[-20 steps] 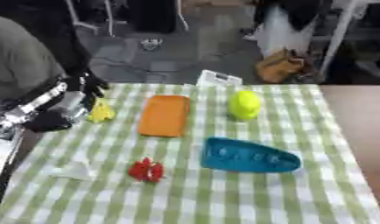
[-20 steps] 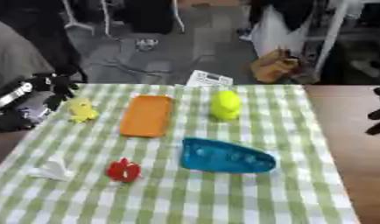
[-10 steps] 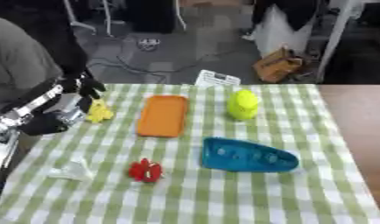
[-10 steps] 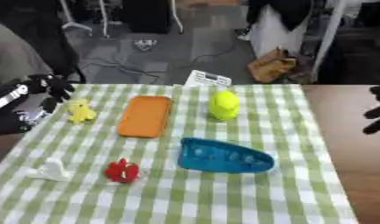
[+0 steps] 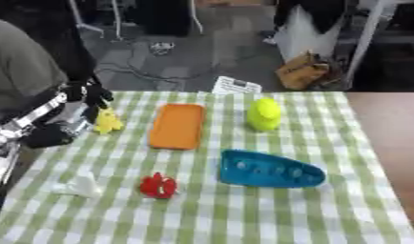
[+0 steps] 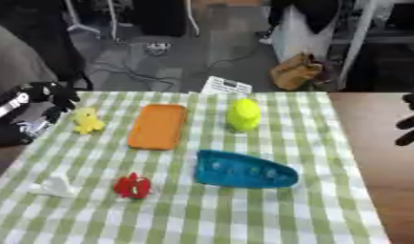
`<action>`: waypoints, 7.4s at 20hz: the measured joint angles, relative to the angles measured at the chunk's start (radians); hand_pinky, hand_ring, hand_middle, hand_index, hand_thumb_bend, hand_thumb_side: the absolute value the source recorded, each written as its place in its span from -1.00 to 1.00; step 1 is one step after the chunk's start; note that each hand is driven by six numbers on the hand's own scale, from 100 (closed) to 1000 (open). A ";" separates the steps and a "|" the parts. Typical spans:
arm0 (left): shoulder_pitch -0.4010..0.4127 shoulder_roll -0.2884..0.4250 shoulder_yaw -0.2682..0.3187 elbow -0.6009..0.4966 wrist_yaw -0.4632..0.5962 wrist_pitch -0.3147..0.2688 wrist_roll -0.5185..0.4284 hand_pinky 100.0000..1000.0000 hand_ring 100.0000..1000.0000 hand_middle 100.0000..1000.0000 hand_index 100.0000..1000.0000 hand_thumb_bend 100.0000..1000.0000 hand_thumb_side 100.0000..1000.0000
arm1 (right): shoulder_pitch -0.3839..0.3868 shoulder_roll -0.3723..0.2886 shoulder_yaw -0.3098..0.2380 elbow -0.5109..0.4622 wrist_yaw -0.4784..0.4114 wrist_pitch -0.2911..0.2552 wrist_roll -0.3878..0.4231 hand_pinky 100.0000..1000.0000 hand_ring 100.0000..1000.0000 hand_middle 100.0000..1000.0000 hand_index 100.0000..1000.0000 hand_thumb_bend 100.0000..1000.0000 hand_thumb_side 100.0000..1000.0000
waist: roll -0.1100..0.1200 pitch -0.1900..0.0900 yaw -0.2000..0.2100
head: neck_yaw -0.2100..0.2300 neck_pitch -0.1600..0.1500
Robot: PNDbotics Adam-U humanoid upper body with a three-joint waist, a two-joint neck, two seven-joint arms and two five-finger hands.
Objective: Pick up objects on the table and place them in the box.
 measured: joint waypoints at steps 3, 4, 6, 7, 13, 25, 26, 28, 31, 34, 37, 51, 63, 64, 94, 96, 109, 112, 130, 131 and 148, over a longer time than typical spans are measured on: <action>0.002 0.000 0.000 -0.001 0.001 -0.001 0.001 0.19 0.28 0.38 0.72 -1.00 0.31 | 0.000 0.000 0.000 0.000 0.000 0.001 0.001 -0.13 0.09 0.41 0.33 -1.00 0.36 | 0.000 0.000 0.000 | 0.000 0.000; 0.002 0.000 0.001 -0.001 0.002 -0.001 0.002 0.19 0.28 0.38 0.72 -1.00 0.31 | 0.000 0.000 0.000 0.000 0.000 0.001 0.001 -0.13 0.09 0.41 0.33 -1.00 0.36 | 0.000 0.000 0.000 | 0.000 0.000; 0.003 0.000 0.001 -0.004 0.002 -0.001 0.002 0.20 0.28 0.38 0.72 -1.00 0.25 | 0.000 0.000 0.000 0.000 0.000 0.001 0.001 -0.13 0.09 0.41 0.33 -1.00 0.36 | 0.000 0.000 0.000 | 0.000 0.000; 0.005 0.000 0.001 -0.006 0.002 -0.001 0.002 0.21 0.30 0.40 0.74 -1.00 0.23 | 0.000 0.000 0.000 0.000 0.000 0.001 0.001 -0.13 0.09 0.41 0.33 -1.00 0.36 | 0.000 0.000 0.000 | 0.000 0.000; 0.039 0.001 0.034 -0.030 -0.039 0.009 -0.008 0.27 0.41 0.51 0.83 -1.00 0.16 | 0.000 0.000 0.000 0.000 0.000 0.001 0.001 -0.13 0.09 0.41 0.33 -1.00 0.36 | 0.000 0.000 0.000 | -0.006 -0.002; 0.219 0.079 0.124 -0.056 -0.229 0.053 0.214 0.36 0.47 0.52 0.79 -1.00 -0.12 | 0.006 -0.001 -0.001 0.000 0.000 0.003 -0.003 -0.13 0.10 0.41 0.33 -1.00 0.36 | 0.000 0.001 0.005 | -0.022 -0.011; 0.223 0.084 0.125 -0.056 -0.256 0.052 0.215 0.40 0.51 0.54 0.80 -0.98 -0.07 | 0.006 -0.001 -0.001 0.000 0.000 0.003 -0.004 -0.13 0.10 0.41 0.33 -1.00 0.36 | 0.000 0.001 0.005 | -0.022 -0.011; 0.228 0.094 0.125 -0.056 -0.306 0.026 0.187 0.44 0.55 0.57 0.79 -0.85 -0.06 | 0.008 -0.001 -0.001 0.000 0.001 0.003 -0.004 -0.13 0.10 0.41 0.33 -1.00 0.36 | 0.000 0.000 0.005 | -0.023 -0.011; 0.228 0.114 0.124 -0.052 -0.360 -0.041 0.098 0.47 0.59 0.60 0.80 -0.70 0.00 | 0.008 -0.001 -0.001 0.000 0.001 0.003 -0.004 -0.13 0.10 0.41 0.33 -1.00 0.36 | 0.000 0.000 0.005 | -0.026 -0.016; 0.226 0.138 0.118 -0.033 -0.414 -0.054 0.054 0.52 0.63 0.61 0.78 -0.39 0.13 | 0.008 -0.001 -0.001 0.000 0.001 0.003 -0.004 -0.13 0.10 0.41 0.33 -1.00 0.36 | 0.000 0.000 0.002 | -0.027 -0.018; 0.219 0.156 0.104 -0.012 -0.469 -0.047 0.048 0.54 0.65 0.61 0.77 -0.19 0.38 | 0.008 -0.001 -0.001 0.000 0.001 0.003 -0.004 -0.13 0.10 0.41 0.33 -1.00 0.36 | 0.000 0.000 -0.002 | -0.027 -0.018; 0.197 0.167 0.027 0.160 -0.698 -0.079 0.080 0.49 0.62 0.58 0.71 0.16 0.91 | 0.008 -0.002 -0.001 0.000 0.001 0.003 -0.004 -0.13 0.10 0.41 0.33 -1.00 0.36 | 0.000 0.000 -0.013 | -0.029 -0.019; 0.172 0.149 -0.001 0.185 -0.783 -0.139 0.140 0.48 0.61 0.56 0.68 0.16 0.49 | 0.008 -0.002 0.000 0.000 0.001 0.003 -0.004 -0.13 0.10 0.41 0.33 -1.00 0.36 | 0.000 0.000 -0.015 | -0.029 -0.019; 0.171 0.149 -0.004 0.185 -0.796 -0.143 0.144 0.48 0.61 0.56 0.68 0.16 0.49 | 0.008 -0.002 0.000 0.000 0.001 0.003 -0.004 -0.13 0.10 0.41 0.33 -1.00 0.36 | 0.000 0.000 -0.015 | -0.029 -0.020; 0.111 0.096 -0.018 0.335 -0.883 -0.203 0.245 0.44 0.56 0.53 0.68 -0.20 -0.10 | 0.007 -0.002 0.000 0.000 0.001 0.003 -0.004 -0.13 0.10 0.41 0.33 -1.00 0.36 | 0.000 0.000 -0.019 | -0.035 -0.029; 0.109 0.090 -0.018 0.342 -0.892 -0.202 0.253 0.43 0.54 0.52 0.68 -0.30 -0.09 | 0.007 -0.002 0.000 0.000 0.001 0.003 -0.004 -0.13 0.10 0.41 0.33 -1.00 0.36 | 0.000 0.000 -0.020 | -0.035 -0.029; 0.082 0.048 -0.018 0.426 -0.886 -0.210 0.267 0.33 0.39 0.42 0.63 -0.49 -0.28 | 0.007 -0.001 0.000 0.000 0.001 0.003 -0.004 -0.13 0.10 0.41 0.33 -1.00 0.36 | 0.000 0.001 -0.022 | -0.038 -0.036; 0.079 0.044 -0.019 0.436 -0.886 -0.210 0.264 0.14 0.12 0.23 0.55 -0.56 -0.61 | 0.007 -0.001 0.000 0.000 0.001 0.003 -0.004 -0.13 0.10 0.41 0.33 -1.00 0.37 | 0.000 0.001 -0.022 | -0.038 -0.036; 0.042 0.037 -0.025 0.505 -0.855 -0.169 0.263 -0.18 -0.29 -0.74 -0.51 -1.00 -0.68 | 0.007 -0.001 0.000 0.000 0.001 0.004 -0.002 -0.13 0.10 0.41 0.33 -1.00 0.36 | 0.000 0.001 -0.020 | -0.038 -0.037; 0.038 0.037 -0.026 0.507 -0.853 -0.170 0.263 -0.18 -0.30 -0.74 -0.52 -1.00 -0.69 | 0.007 -0.001 0.000 0.000 0.001 0.004 -0.002 -0.13 0.10 0.41 0.33 -1.00 0.36 | 0.000 0.001 -0.020 | -0.038 -0.037; -0.267 0.093 -0.136 0.464 -0.663 -0.217 0.223 -0.14 -0.23 -0.66 -0.43 -1.00 -0.76 | 0.006 -0.001 0.006 0.000 0.000 0.002 0.004 -0.13 0.10 0.41 0.33 -1.00 0.36 | 0.000 0.000 -0.037 | -0.029 -0.037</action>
